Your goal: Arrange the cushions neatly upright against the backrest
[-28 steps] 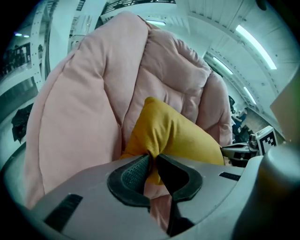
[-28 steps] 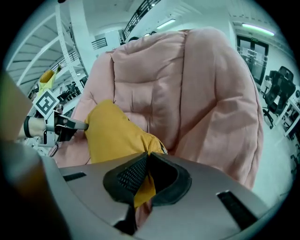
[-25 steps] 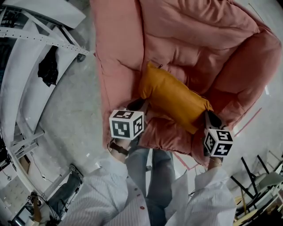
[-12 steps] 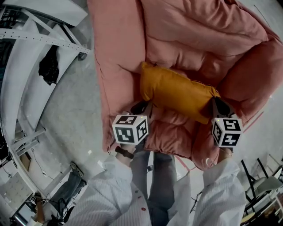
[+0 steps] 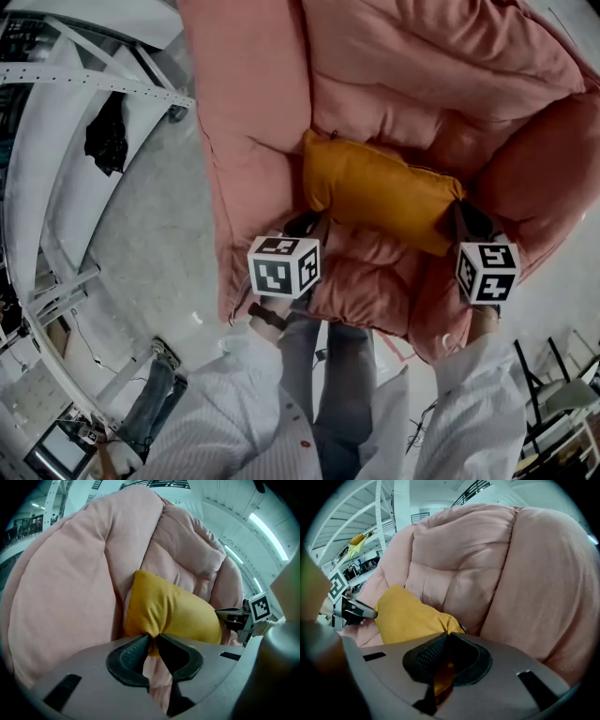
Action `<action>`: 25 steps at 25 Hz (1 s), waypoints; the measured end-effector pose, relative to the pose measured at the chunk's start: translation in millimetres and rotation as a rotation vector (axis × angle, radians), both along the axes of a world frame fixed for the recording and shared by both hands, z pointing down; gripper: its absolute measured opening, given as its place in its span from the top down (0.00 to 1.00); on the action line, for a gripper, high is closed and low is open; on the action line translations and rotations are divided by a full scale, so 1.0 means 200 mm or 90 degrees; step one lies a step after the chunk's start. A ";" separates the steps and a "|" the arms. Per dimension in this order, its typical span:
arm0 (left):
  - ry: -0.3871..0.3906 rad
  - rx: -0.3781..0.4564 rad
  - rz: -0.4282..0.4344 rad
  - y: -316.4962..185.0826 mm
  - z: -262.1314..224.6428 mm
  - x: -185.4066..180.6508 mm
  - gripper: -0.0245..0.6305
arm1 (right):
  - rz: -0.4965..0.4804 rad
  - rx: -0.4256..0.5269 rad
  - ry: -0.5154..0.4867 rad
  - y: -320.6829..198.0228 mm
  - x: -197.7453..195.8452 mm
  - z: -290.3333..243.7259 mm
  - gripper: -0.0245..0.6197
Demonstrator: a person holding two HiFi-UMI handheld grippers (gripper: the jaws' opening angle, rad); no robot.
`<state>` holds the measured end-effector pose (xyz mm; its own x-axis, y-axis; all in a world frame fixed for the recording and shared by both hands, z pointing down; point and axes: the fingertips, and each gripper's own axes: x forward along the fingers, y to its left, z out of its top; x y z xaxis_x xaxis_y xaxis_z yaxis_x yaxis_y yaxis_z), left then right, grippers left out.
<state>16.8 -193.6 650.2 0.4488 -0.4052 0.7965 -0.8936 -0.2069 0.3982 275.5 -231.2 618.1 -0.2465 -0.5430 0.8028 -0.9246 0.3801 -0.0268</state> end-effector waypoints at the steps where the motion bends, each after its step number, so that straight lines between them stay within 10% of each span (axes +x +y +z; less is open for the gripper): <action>1: -0.004 -0.005 0.003 0.00 0.02 -0.01 0.84 | 0.002 -0.005 -0.007 0.00 0.00 0.01 0.92; 25: -0.083 -0.081 0.071 0.20 0.23 -0.05 0.72 | 0.074 -0.050 -0.064 0.23 -0.04 0.08 0.90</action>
